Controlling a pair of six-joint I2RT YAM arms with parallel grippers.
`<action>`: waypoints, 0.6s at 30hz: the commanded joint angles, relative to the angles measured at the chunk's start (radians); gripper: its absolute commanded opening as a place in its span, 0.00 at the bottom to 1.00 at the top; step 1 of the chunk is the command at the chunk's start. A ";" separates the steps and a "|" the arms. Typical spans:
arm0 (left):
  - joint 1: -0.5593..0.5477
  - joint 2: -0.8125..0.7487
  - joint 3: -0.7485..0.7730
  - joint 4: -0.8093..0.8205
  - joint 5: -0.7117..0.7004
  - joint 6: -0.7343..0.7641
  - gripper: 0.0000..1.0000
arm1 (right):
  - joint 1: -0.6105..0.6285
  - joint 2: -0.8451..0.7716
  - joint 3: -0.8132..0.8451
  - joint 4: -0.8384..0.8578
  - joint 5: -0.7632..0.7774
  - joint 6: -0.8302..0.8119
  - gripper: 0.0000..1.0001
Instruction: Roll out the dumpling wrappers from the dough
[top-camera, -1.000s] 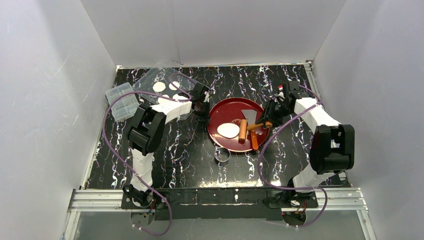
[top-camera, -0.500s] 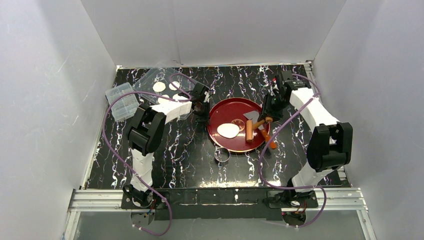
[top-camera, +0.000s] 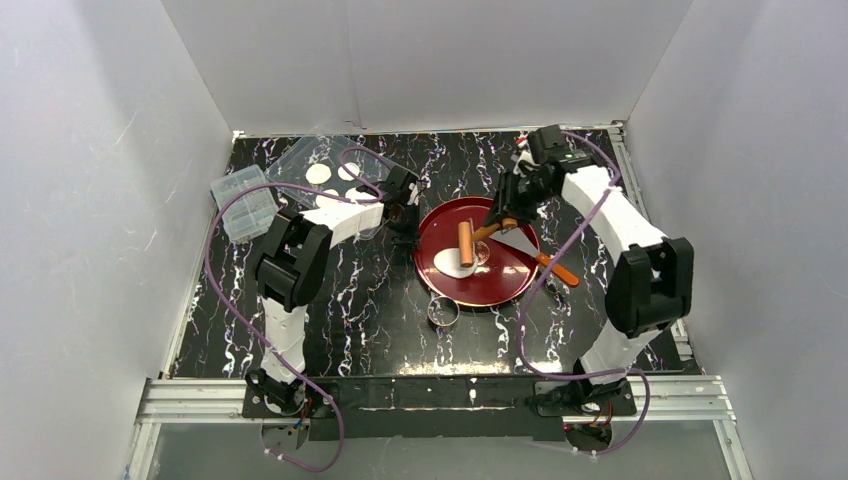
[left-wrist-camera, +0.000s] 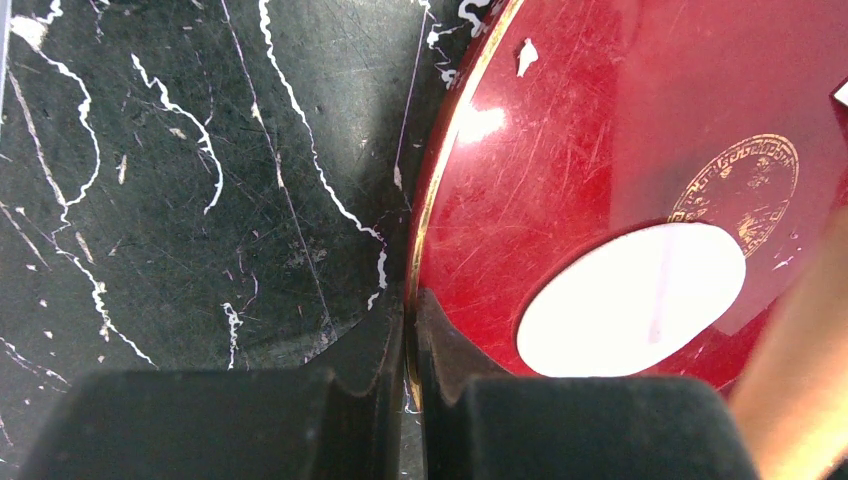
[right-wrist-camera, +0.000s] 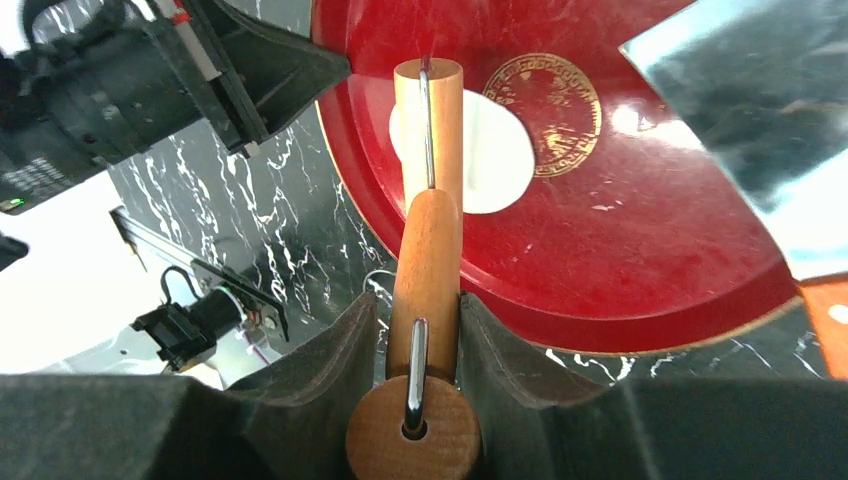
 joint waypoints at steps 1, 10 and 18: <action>-0.009 -0.009 -0.045 -0.112 -0.062 0.071 0.00 | 0.038 0.083 0.031 0.032 0.008 0.023 0.01; -0.012 -0.007 -0.042 -0.113 -0.067 0.072 0.00 | 0.066 0.186 -0.053 0.015 0.179 -0.017 0.01; -0.012 -0.004 -0.038 -0.117 -0.073 0.075 0.00 | 0.160 0.251 0.015 0.027 0.215 -0.006 0.01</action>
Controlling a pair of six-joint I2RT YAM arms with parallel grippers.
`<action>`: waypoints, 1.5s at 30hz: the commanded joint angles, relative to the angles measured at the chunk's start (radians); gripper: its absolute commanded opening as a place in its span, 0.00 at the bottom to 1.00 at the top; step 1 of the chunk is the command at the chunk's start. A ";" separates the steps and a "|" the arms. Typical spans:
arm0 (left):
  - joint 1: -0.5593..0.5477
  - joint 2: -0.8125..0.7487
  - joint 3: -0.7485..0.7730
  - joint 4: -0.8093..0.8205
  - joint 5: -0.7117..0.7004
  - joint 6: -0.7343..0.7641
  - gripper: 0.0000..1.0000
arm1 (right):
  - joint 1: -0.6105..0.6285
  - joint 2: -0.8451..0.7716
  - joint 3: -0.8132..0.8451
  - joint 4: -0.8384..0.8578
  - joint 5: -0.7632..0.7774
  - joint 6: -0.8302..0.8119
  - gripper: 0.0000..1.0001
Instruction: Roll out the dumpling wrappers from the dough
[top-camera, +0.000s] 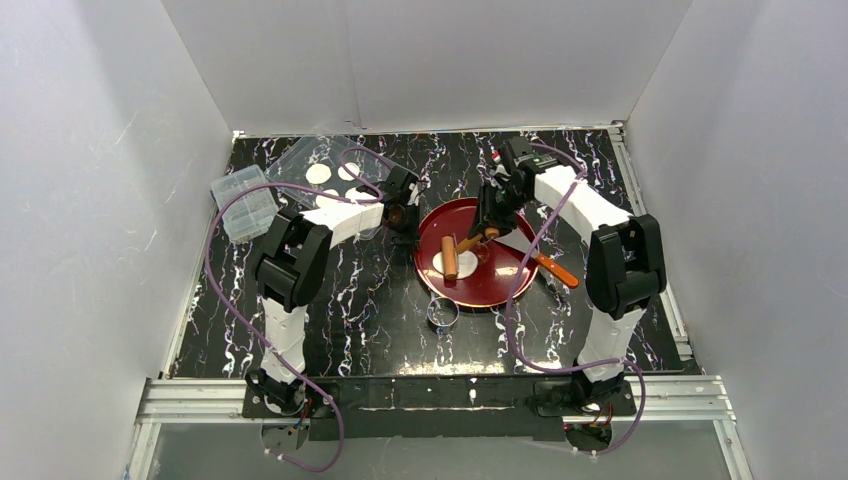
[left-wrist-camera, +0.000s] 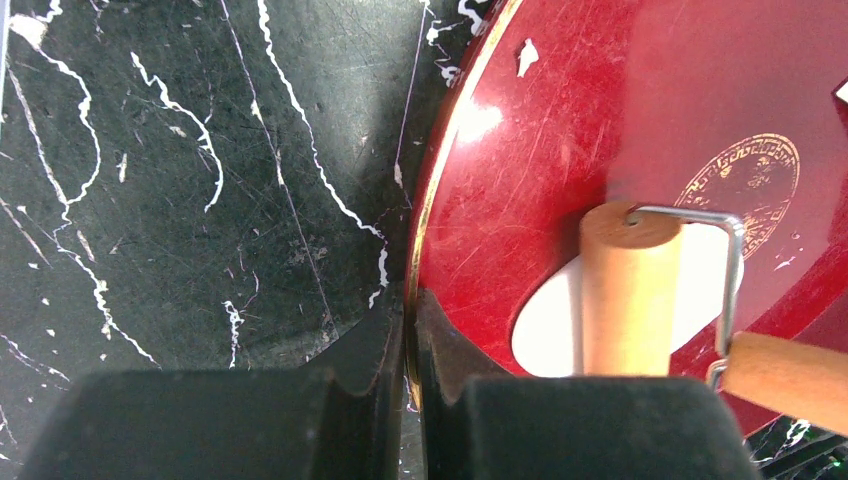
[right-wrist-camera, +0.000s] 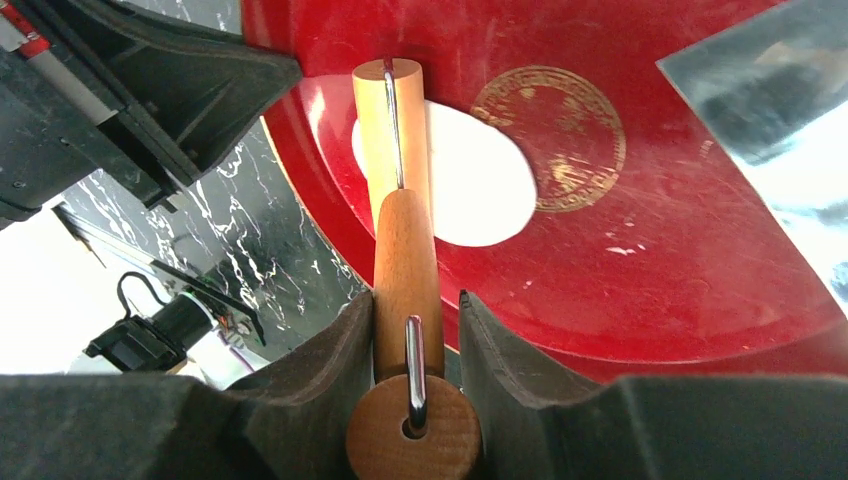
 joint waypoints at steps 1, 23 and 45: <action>-0.010 -0.004 -0.037 -0.114 -0.070 0.069 0.00 | 0.070 0.082 0.018 -0.017 0.167 -0.032 0.01; -0.011 -0.005 -0.034 -0.118 -0.074 0.075 0.00 | -0.100 -0.106 -0.187 -0.061 0.242 -0.116 0.01; -0.010 -0.014 -0.038 -0.113 -0.075 0.076 0.00 | 0.044 0.040 -0.002 -0.048 0.143 -0.028 0.01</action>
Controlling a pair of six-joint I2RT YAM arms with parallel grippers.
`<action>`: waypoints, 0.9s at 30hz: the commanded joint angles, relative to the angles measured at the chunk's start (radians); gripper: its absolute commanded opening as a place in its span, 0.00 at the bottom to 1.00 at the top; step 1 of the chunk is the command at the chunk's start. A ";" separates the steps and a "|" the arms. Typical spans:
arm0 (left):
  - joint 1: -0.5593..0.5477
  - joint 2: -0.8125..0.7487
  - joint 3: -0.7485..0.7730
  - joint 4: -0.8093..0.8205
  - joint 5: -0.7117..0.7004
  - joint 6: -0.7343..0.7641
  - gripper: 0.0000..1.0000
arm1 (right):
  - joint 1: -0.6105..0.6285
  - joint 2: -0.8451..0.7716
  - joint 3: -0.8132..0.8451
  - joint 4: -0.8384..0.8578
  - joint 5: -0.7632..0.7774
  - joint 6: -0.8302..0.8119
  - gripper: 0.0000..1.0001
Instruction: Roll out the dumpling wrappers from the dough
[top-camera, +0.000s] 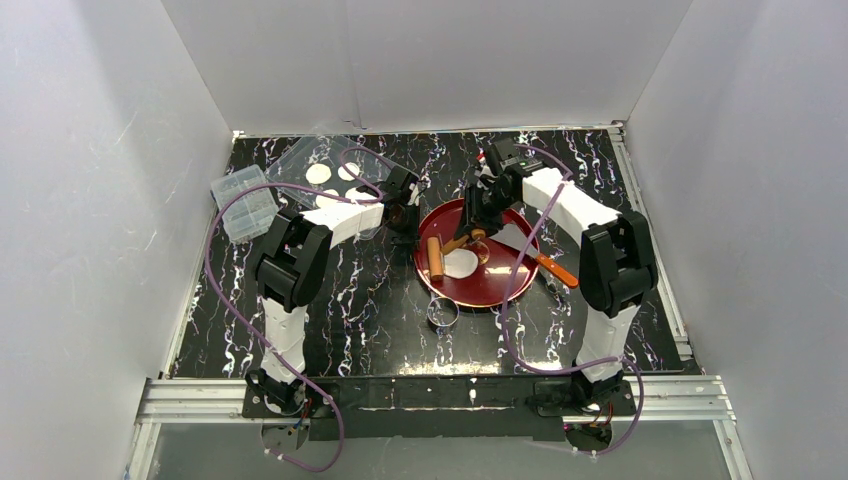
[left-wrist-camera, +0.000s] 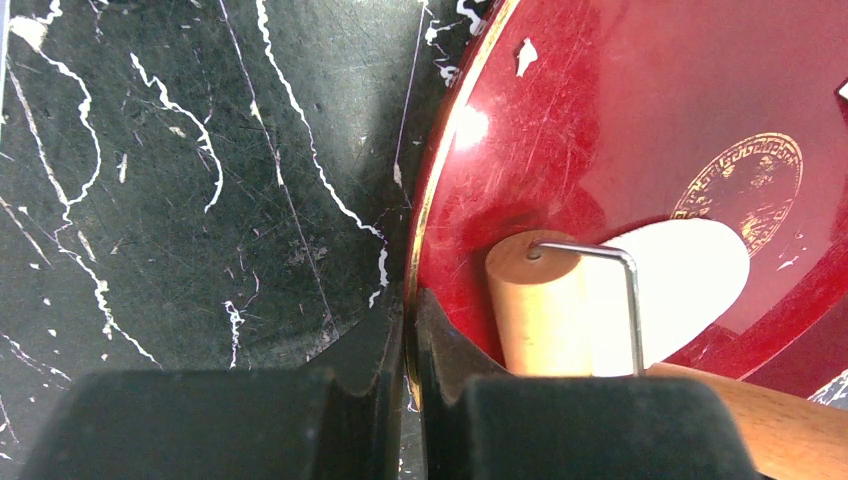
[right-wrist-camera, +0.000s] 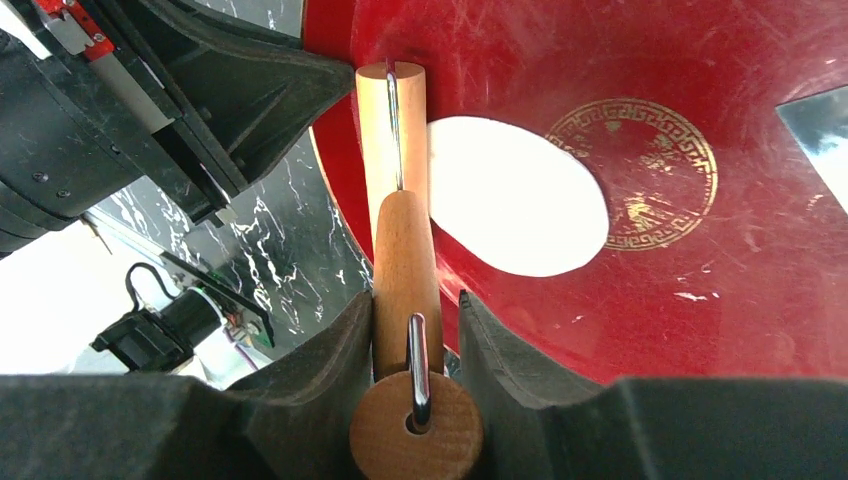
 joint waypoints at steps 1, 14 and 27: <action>-0.009 -0.014 -0.038 -0.110 -0.073 0.071 0.00 | -0.040 -0.014 -0.049 -0.114 0.173 -0.067 0.01; -0.010 -0.008 -0.048 -0.108 -0.073 0.077 0.00 | -0.150 -0.119 -0.211 -0.095 0.172 -0.106 0.01; -0.011 -0.013 -0.053 -0.102 -0.068 0.076 0.00 | -0.095 -0.051 -0.109 -0.071 0.075 -0.053 0.01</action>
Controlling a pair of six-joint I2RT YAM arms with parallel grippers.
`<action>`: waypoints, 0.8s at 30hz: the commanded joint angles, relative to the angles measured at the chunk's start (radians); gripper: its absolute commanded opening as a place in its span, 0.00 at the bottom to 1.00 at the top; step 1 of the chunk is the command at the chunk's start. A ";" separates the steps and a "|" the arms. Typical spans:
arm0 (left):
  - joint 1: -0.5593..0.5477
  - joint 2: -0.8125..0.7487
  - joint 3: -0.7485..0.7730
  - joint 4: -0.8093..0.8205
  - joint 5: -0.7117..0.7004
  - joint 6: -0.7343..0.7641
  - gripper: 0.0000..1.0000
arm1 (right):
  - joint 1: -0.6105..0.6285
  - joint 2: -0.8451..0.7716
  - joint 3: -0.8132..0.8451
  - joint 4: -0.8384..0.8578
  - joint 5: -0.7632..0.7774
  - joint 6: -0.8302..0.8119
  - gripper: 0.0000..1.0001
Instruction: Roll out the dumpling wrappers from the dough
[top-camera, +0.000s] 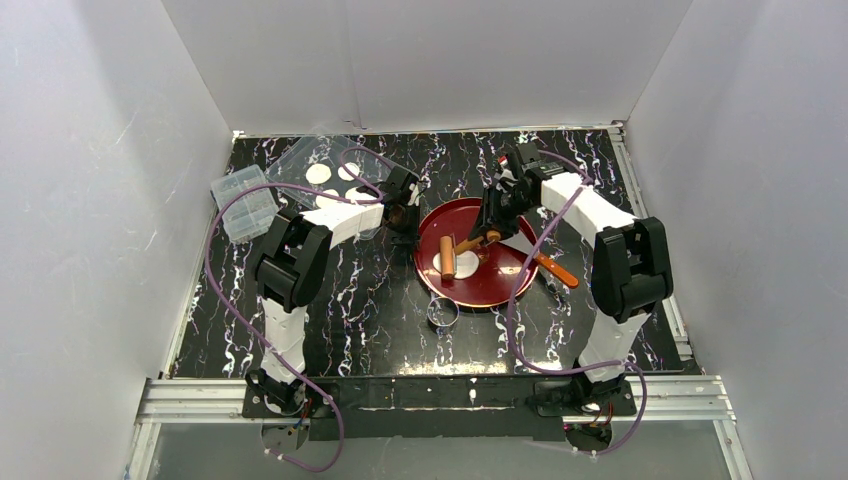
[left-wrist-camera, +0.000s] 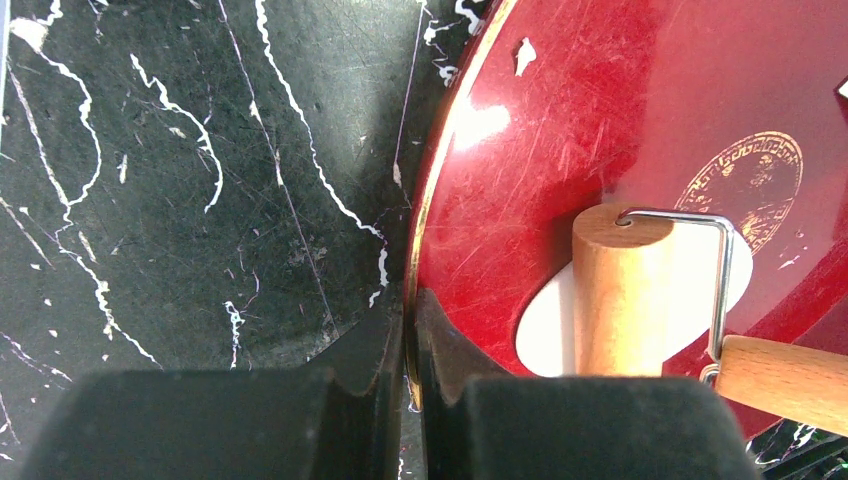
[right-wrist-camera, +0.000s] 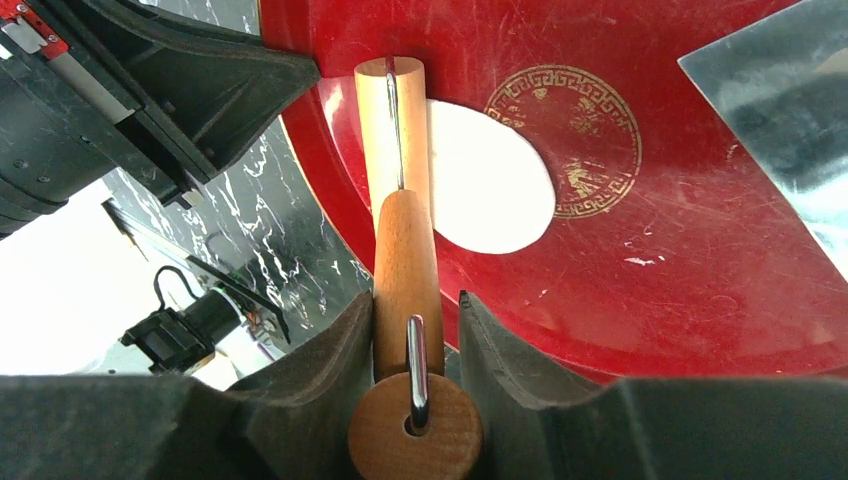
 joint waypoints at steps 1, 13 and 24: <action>-0.011 -0.011 -0.050 -0.105 -0.065 0.072 0.00 | -0.015 0.008 -0.009 -0.121 0.139 -0.073 0.01; -0.011 -0.004 -0.049 -0.107 -0.049 0.060 0.00 | -0.119 -0.106 -0.192 -0.136 0.221 -0.110 0.01; -0.011 -0.005 -0.049 -0.107 -0.055 0.060 0.00 | -0.012 0.028 -0.022 -0.089 0.104 -0.026 0.01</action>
